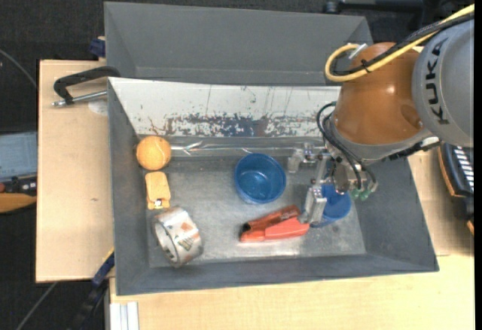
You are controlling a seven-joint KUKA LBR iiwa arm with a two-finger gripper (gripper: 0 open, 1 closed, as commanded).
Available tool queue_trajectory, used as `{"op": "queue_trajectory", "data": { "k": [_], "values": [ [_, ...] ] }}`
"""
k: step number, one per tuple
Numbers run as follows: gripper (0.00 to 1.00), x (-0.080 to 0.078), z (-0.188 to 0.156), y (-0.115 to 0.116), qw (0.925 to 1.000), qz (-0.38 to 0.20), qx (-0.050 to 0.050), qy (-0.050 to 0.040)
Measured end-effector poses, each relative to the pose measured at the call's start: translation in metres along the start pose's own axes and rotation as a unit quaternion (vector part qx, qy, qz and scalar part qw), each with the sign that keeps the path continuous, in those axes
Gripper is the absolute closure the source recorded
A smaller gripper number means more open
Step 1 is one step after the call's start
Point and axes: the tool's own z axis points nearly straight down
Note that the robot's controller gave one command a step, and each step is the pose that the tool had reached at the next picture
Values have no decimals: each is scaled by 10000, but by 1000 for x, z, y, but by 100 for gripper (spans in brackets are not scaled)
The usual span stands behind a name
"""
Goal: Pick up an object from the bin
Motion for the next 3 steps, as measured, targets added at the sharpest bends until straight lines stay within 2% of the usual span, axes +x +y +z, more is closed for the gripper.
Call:
{"op": "queue_trajectory", "data": {
  "k": [1, 2, 3],
  "values": [
    [0, -2, -5, 0, 10000, -2, 2, -43],
    [0, -11, 55, 1, 10000, 25, -4, -48],
    [100, -5, 79, 3, 9994, 351, -8, -57]
  ]
}}
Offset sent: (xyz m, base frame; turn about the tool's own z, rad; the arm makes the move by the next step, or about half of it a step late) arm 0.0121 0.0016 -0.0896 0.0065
